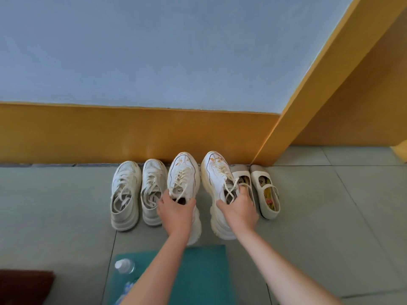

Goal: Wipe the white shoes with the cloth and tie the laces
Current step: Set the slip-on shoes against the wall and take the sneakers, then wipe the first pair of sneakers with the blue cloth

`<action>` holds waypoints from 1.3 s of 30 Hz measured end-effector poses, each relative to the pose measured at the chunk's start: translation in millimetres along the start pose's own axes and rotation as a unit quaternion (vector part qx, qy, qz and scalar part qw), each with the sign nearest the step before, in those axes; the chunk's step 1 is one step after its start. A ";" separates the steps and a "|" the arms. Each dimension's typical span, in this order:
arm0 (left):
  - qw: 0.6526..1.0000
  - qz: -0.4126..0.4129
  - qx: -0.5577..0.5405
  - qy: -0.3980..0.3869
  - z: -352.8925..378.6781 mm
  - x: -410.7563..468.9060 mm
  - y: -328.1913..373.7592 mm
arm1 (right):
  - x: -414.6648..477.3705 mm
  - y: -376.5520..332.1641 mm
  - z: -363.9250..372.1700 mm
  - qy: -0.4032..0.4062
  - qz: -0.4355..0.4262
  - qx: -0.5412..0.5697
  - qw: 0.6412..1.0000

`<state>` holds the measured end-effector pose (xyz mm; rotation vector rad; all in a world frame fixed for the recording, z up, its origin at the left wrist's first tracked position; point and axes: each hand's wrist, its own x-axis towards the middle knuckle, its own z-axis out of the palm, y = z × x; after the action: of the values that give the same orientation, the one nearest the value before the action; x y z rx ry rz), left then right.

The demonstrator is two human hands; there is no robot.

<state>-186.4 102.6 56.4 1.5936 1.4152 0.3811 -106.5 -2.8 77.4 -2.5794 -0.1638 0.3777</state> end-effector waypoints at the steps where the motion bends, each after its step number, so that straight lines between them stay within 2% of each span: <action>1: 1.000 0.006 -0.008 -0.003 -10.6 -10.6 -1.0 | -14.5 1.7 -5.7 0.002 -0.005 0.014 1.000; 6: 0.999 0.008 -0.031 -0.016 -56.0 -57.5 -23.4 | -84.7 11.0 -19.2 0.005 -0.001 0.067 0.998; 19: 0.999 -0.016 0.047 -0.023 -107.4 -140.1 -100.1 | -206.4 58.6 10.5 -0.019 0.045 0.053 0.997; 30: 0.995 -0.028 0.094 -0.010 -106.3 -150.2 -127.8 | -226.6 70.1 31.8 -0.028 0.059 -0.026 0.998; 39: 0.994 -0.029 0.106 -0.012 -102.5 -151.3 -128.1 | -226.7 73.4 48.7 0.017 0.044 -0.007 0.999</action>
<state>-383.2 -2.6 59.1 1.7156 1.5209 0.1823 -334.1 -84.8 52.6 -2.6105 -0.0415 0.3651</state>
